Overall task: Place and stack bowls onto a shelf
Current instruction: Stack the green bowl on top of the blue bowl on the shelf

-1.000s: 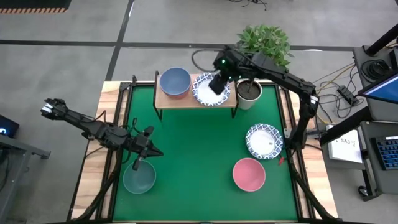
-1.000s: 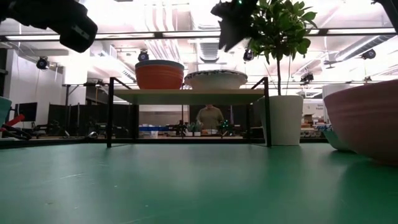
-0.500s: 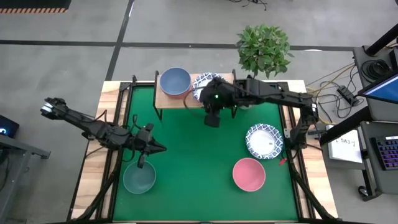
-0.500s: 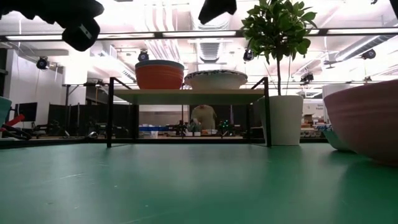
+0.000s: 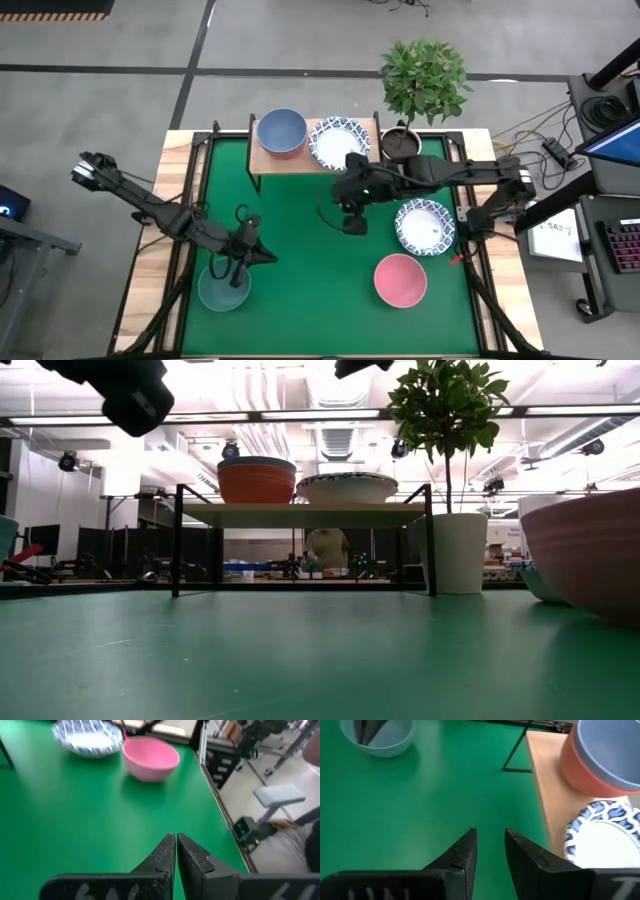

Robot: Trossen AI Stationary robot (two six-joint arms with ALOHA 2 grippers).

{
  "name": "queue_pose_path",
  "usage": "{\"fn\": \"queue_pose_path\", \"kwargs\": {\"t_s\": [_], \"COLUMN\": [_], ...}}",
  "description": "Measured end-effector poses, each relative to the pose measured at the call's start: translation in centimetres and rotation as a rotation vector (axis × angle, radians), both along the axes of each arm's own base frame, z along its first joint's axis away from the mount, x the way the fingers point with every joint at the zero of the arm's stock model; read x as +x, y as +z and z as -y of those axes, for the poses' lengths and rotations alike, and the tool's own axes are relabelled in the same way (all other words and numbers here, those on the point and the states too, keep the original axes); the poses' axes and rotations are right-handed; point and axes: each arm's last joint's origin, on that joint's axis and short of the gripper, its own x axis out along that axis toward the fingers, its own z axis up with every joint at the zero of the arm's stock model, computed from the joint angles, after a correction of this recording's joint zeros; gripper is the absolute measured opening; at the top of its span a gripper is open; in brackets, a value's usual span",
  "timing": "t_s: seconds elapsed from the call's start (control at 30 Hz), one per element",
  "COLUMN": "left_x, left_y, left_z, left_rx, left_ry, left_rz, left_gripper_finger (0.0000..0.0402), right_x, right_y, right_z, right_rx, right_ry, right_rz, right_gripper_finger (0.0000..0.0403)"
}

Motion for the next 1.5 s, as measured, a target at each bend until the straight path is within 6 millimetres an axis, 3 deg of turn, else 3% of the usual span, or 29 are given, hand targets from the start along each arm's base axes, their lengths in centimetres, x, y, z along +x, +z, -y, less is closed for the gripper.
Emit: {"fn": "queue_pose_path", "kwargs": {"t_s": [0.3, 0.6, 0.8, 1.0, 1.3, 1.5], "left_x": [0.3, 0.8, 0.7, -0.7, -2.3, -2.8], "left_y": [0.6, 2.0, 0.5, -1.6, -3.3, -3.1], "left_z": [2.4, 4.6, 7.0, 10.1, 12.1, 12.0], "left_rx": [-0.095, -0.165, -0.359, -0.393, -0.300, -0.315], "left_ry": [0.059, 0.126, 0.068, 0.025, 0.020, 0.010], "left_rz": [-0.297, -0.578, -0.877, -1.118, -1.204, -1.277], "left_gripper_finger": [0.0000, 0.0000, 0.0005, 0.0043, 0.0113, 0.0123], "right_x": [-3.9, -6.5, -6.7, -6.6, -6.7, -6.7], "right_y": [-2.6, -5.6, -8.0, -8.1, -8.0, -8.0], "right_z": [-3.2, -6.2, -7.3, -7.3, -7.3, -7.3], "right_rx": [0.025, 0.043, 0.002, -0.049, -0.042, -0.040], "right_ry": [0.102, 0.227, 0.310, 0.349, 0.346, 0.345], "right_rz": [0.095, 0.191, 0.264, 0.301, 0.310, 0.310], "right_gripper_finger": [0.0086, 0.0085, 0.0083, 0.0072, 0.0068, 0.0068]}}
